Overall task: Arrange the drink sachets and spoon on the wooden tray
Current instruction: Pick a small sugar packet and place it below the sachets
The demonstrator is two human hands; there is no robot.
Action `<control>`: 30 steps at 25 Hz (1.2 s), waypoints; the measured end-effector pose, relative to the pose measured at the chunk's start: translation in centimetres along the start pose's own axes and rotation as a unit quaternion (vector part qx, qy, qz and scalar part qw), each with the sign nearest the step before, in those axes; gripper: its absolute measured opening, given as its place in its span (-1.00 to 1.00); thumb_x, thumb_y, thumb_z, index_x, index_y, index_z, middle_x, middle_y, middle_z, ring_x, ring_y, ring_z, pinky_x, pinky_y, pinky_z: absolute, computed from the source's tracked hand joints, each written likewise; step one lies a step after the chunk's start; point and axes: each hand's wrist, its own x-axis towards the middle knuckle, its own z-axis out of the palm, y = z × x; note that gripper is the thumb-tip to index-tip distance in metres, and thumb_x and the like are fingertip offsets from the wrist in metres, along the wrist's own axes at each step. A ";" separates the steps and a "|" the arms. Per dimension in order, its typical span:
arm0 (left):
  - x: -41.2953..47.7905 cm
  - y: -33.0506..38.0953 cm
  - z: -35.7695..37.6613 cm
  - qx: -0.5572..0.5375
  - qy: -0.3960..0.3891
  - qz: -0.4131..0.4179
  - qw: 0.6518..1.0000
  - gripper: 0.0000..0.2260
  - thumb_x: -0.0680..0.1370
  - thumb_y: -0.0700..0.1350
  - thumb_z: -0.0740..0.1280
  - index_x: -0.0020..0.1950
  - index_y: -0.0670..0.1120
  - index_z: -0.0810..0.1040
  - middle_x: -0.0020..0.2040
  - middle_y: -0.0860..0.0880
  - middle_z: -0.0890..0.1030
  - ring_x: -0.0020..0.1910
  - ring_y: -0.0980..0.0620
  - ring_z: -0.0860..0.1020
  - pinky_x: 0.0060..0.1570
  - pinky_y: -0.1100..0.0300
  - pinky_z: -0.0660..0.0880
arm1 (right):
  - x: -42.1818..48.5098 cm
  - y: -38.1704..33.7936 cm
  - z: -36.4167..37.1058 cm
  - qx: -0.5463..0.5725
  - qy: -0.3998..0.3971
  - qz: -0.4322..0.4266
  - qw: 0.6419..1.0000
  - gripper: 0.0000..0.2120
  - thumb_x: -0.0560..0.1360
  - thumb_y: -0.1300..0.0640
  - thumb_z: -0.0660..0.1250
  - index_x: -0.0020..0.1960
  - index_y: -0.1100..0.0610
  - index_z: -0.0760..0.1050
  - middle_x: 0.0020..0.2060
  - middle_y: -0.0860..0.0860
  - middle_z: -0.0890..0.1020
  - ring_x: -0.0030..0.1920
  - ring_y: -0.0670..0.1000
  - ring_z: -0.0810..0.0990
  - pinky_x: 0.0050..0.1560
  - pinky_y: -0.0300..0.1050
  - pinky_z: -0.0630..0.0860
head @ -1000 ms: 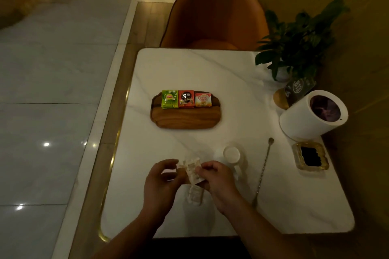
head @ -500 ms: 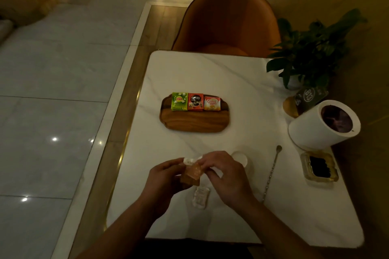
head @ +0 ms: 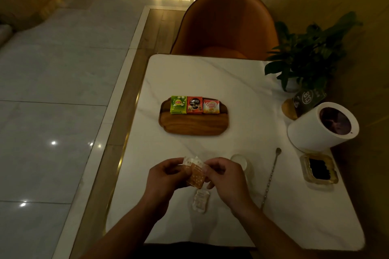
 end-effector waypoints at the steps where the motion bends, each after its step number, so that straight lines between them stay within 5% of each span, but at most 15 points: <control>1: 0.0 0.0 0.1 0.004 -0.006 0.002 1.000 -0.72 0.51 -0.33 0.46 0.21 -0.20 0.62 -0.08 -0.20 0.77 -0.10 -0.16 0.75 -0.21 0.17 0.66 | 0.0 -0.1 0.1 -0.019 0.006 -0.013 1.000 -0.82 0.47 0.22 0.45 -0.17 -0.06 0.63 -0.31 0.01 0.71 -0.36 -0.02 0.69 -0.43 -0.21 0.57; 5: 0.0 -0.3 0.4 0.031 0.003 0.014 0.999 -0.76 0.50 -0.30 0.48 0.16 -0.21 0.66 -0.10 -0.18 0.77 -0.12 -0.14 0.75 -0.23 0.18 0.65 | 0.4 0.5 0.3 -0.105 0.007 -0.033 0.994 -0.83 0.46 0.13 0.46 -0.20 -0.12 0.56 -0.33 -0.01 0.67 -0.37 -0.06 0.66 -0.40 -0.14 0.61; 9: 0.1 -0.9 -0.1 0.054 0.013 0.001 0.998 -0.82 0.51 -0.35 0.44 0.09 -0.22 0.69 -0.14 -0.17 0.77 -0.17 -0.13 0.75 -0.27 0.20 0.64 | 1.1 2.5 0.6 0.015 -0.017 0.101 0.995 -0.85 0.54 0.14 0.36 -0.20 0.04 0.59 -0.32 0.07 0.69 -0.38 0.01 0.62 -0.42 -0.08 0.57; 12: 0.1 -1.5 -1.6 0.032 0.055 -0.031 0.998 -0.84 0.51 -0.35 0.43 0.05 -0.17 0.70 -0.14 -0.15 0.77 -0.17 -0.11 0.76 -0.28 0.19 0.65 | 1.3 6.2 0.5 -0.235 -0.048 0.105 0.965 -0.89 0.55 0.09 0.34 0.05 0.03 0.60 -0.04 0.00 0.66 -0.12 0.01 0.62 -0.07 -0.01 0.60; 14: 0.3 -2.1 -2.7 0.017 0.096 -0.054 0.994 -0.84 0.51 -0.34 0.43 0.03 -0.13 0.69 -0.14 -0.14 0.77 -0.17 -0.11 0.76 -0.29 0.19 0.66 | 0.8 8.6 1.3 -0.404 -0.130 0.062 0.903 -0.64 0.51 -0.02 0.35 0.29 0.00 0.48 0.20 -0.02 0.53 0.16 0.04 0.55 0.11 -0.09 0.49; 19: 0.2 -2.9 -4.1 0.005 0.128 -0.071 0.989 -0.84 0.51 -0.35 0.42 0.02 -0.14 0.67 -0.17 -0.14 0.77 -0.20 -0.10 0.76 -0.33 0.20 0.65 | 0.6 11.0 2.9 -0.543 -0.116 -0.013 0.831 -0.60 0.42 -0.01 0.40 0.21 0.01 0.42 0.18 0.03 0.48 0.15 0.11 0.47 -0.05 0.00 0.50; 26: -0.1 -3.5 -4.3 0.021 0.133 -0.079 0.988 -0.84 0.50 -0.35 0.44 0.03 -0.15 0.66 -0.15 -0.17 0.76 -0.20 -0.12 0.76 -0.30 0.14 0.66 | 1.6 9.2 1.1 -0.313 -0.056 0.098 0.943 -0.85 0.45 0.05 0.44 -0.04 0.10 0.66 -0.05 0.05 0.69 -0.02 0.05 0.64 -0.08 -0.15 0.49; 30: 0.1 -3.3 -3.3 0.046 0.124 -0.041 0.990 -0.85 0.49 -0.37 0.44 0.00 -0.17 0.66 -0.20 -0.13 0.76 -0.23 -0.12 0.75 -0.32 0.16 0.66 | 1.0 5.1 -0.4 -0.220 0.041 0.053 0.973 -0.94 0.44 0.04 0.45 -0.19 0.00 0.63 -0.31 -0.09 0.68 -0.29 -0.07 0.64 -0.16 0.00 0.64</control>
